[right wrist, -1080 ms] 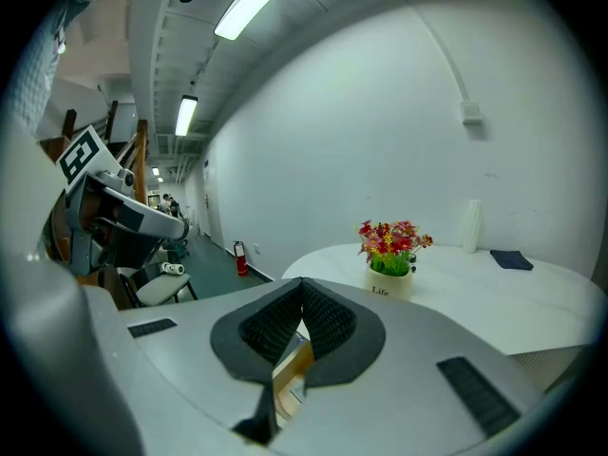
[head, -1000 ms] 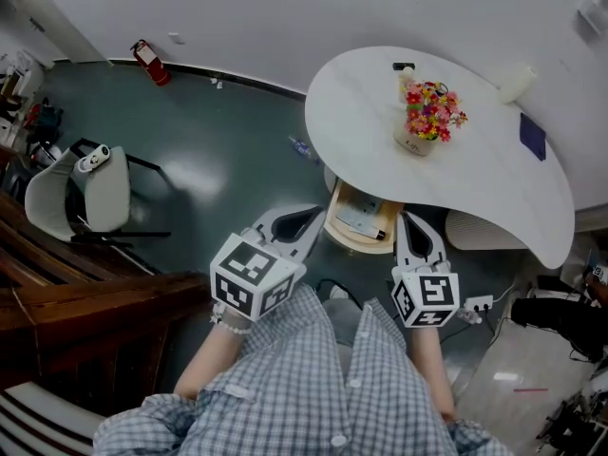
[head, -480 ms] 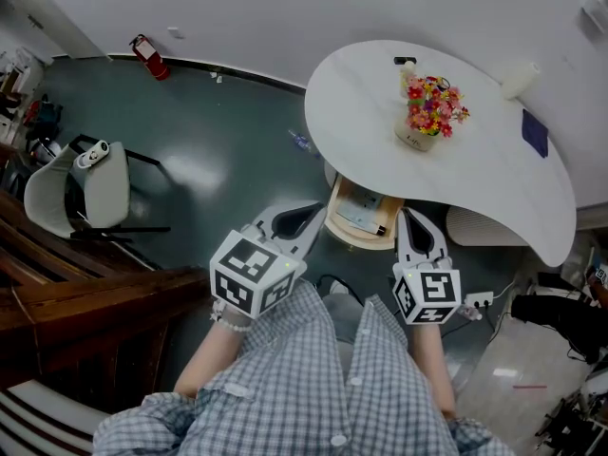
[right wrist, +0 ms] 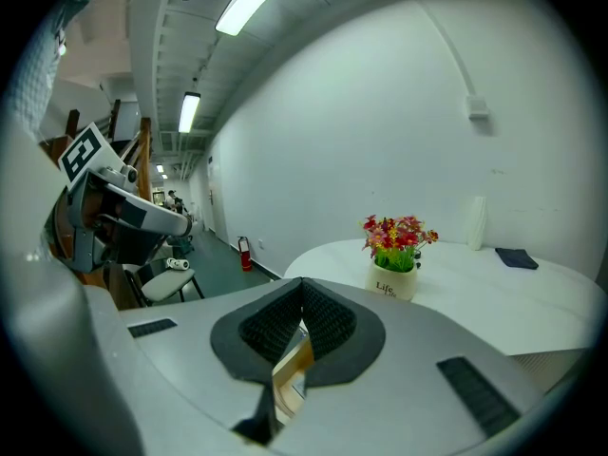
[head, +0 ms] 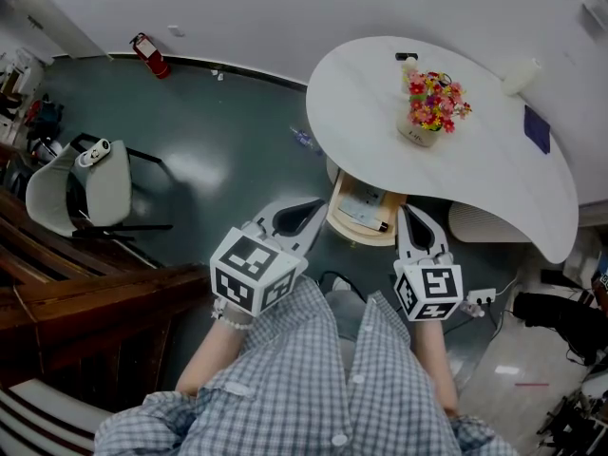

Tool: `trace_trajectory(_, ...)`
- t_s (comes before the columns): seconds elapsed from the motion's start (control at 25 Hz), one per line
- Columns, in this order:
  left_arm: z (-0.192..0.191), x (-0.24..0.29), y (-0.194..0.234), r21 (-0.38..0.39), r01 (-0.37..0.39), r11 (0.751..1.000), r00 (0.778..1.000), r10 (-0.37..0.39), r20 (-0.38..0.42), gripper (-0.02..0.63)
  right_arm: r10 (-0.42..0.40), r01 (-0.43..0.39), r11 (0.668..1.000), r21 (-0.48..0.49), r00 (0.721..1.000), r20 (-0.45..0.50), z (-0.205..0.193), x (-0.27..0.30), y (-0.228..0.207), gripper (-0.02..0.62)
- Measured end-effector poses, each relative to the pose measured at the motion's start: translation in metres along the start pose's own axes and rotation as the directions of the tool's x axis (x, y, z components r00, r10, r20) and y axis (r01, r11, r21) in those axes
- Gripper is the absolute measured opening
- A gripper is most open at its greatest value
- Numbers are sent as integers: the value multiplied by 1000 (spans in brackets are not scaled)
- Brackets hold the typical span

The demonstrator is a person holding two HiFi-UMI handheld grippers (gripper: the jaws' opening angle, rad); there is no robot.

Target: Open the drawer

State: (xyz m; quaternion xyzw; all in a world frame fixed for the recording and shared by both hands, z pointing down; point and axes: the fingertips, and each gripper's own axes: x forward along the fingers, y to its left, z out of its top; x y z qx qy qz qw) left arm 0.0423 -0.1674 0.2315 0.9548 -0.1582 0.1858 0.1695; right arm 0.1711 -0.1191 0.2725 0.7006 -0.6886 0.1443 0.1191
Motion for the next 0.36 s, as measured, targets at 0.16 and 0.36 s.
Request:
trace_trajectory(0.16,0,-1,-2,2,1,1000,1000,-1,1,5,3,-3,1000,-3,1000,-3,0,-1,1,9)
trace_trajectory(0.36,-1,-1,-4,8,4,1000,1000,-4,2,5,3,-3,1000,-5,1000,-2,-1,-2,1,9)
